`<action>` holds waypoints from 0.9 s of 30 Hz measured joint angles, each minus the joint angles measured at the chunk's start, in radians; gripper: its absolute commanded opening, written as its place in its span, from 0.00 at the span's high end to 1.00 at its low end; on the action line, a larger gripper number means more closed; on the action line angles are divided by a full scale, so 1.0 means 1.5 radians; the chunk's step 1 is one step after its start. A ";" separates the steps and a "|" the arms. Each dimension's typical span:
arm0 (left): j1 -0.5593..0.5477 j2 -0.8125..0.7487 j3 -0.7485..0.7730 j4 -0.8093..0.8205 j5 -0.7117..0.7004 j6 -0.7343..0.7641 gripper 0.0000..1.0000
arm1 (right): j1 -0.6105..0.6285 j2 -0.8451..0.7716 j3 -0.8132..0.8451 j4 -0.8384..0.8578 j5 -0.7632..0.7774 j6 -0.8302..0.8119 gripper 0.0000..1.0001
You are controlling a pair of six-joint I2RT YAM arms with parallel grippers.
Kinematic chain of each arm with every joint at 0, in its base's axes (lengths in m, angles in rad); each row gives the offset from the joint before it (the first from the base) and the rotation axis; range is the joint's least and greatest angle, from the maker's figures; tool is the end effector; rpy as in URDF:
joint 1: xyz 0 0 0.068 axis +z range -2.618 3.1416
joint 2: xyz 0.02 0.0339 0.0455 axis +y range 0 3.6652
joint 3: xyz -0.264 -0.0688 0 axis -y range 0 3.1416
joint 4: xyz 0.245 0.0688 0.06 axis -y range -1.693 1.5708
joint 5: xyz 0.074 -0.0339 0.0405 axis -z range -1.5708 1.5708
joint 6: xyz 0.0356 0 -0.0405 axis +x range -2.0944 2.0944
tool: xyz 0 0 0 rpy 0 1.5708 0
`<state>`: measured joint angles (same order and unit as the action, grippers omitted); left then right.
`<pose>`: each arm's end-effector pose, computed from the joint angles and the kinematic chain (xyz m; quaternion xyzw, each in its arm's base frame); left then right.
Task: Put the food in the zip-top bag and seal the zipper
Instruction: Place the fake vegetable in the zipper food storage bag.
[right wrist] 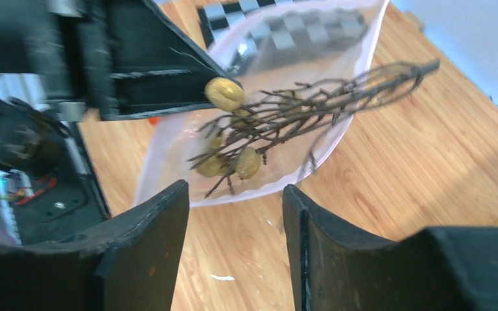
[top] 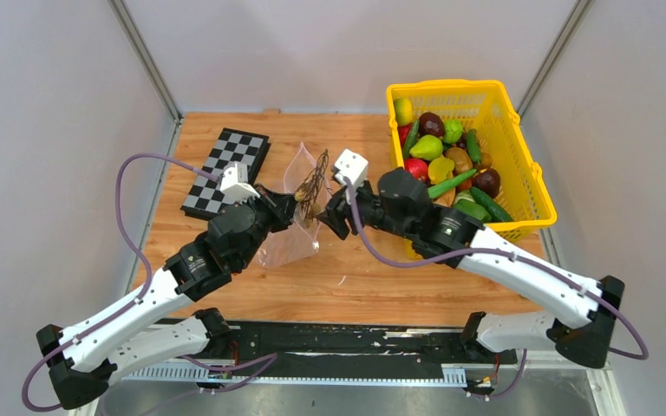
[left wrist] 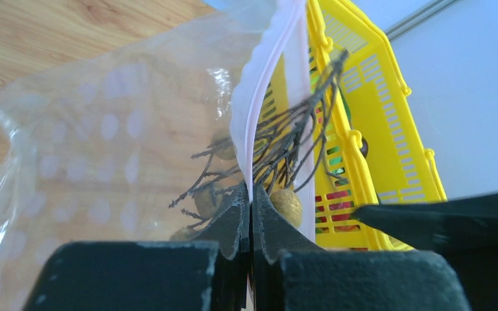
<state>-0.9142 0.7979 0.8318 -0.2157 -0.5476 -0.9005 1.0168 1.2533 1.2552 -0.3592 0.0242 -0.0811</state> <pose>0.1253 -0.1322 0.3519 -0.1680 0.7409 -0.3575 0.5431 0.1507 0.2420 0.3864 -0.4227 0.7044 0.2483 0.5134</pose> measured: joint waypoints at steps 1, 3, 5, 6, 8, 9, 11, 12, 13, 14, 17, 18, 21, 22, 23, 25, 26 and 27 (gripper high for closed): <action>0.000 0.000 0.001 0.000 -0.002 0.001 1.00 | 0.000 -0.019 -0.007 0.005 -0.014 0.006 0.42; 0.000 0.001 0.001 -0.001 -0.003 0.002 1.00 | 0.000 -0.059 -0.019 0.021 -0.032 0.026 0.42; 0.000 0.002 0.001 -0.001 -0.002 0.002 1.00 | -0.002 -0.092 -0.021 0.033 -0.025 0.051 0.42; 0.000 0.002 0.001 -0.001 -0.002 0.003 1.00 | -0.005 -0.103 -0.021 0.041 -0.008 0.069 0.42; 0.000 0.002 0.001 0.000 0.000 0.002 1.00 | -0.017 -0.108 -0.020 0.042 0.022 0.103 0.43; 0.000 0.002 0.001 0.000 0.002 0.002 1.00 | -0.026 -0.106 -0.020 0.041 0.032 0.121 0.43; 0.000 0.002 0.000 0.003 0.006 0.001 1.00 | -0.055 -0.090 -0.021 0.038 0.038 0.168 0.39; 0.000 0.003 0.000 0.004 0.009 0.001 1.00 | -0.065 -0.082 -0.022 0.038 0.038 0.186 0.37; 0.000 0.002 0.000 0.006 0.011 0.000 1.00 | -0.076 -0.072 -0.026 0.039 0.041 0.208 0.37; 0.000 0.002 -0.001 0.008 0.014 -0.001 1.00 | -0.082 -0.066 -0.033 0.038 0.043 0.227 0.37; 0.000 0.002 -0.002 0.012 0.023 -0.003 1.00 | -0.097 -0.056 -0.059 0.038 0.035 0.272 0.38; 0.000 0.003 -0.002 0.013 0.026 -0.004 1.00 | -0.103 -0.053 -0.065 0.040 0.023 0.285 0.38; 0.000 0.003 -0.002 0.016 0.034 -0.006 1.00 | -0.120 -0.045 -0.075 0.054 -0.014 0.314 0.38; 0.000 0.003 -0.002 0.017 0.036 -0.006 1.00 | -0.126 -0.039 -0.075 0.060 -0.023 0.321 0.38; 0.000 0.003 -0.002 0.018 0.038 -0.006 1.00 | -0.129 -0.035 -0.075 0.066 -0.028 0.325 0.38; 0.000 0.003 -0.002 0.017 0.041 -0.007 1.00 | -0.135 -0.025 -0.075 0.078 -0.036 0.334 0.38; 0.000 0.003 -0.002 0.017 0.045 -0.007 1.00 | -0.137 -0.021 -0.075 0.082 -0.036 0.338 0.38; 0.000 0.002 -0.002 0.017 0.046 -0.007 1.00 | -0.139 -0.018 -0.075 0.085 -0.036 0.341 0.38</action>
<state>-0.9142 0.8013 0.8291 -0.1905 -0.4782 -0.9104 0.8082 1.2270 1.1427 -0.2310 -0.0292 0.4297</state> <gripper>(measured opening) 0.009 0.623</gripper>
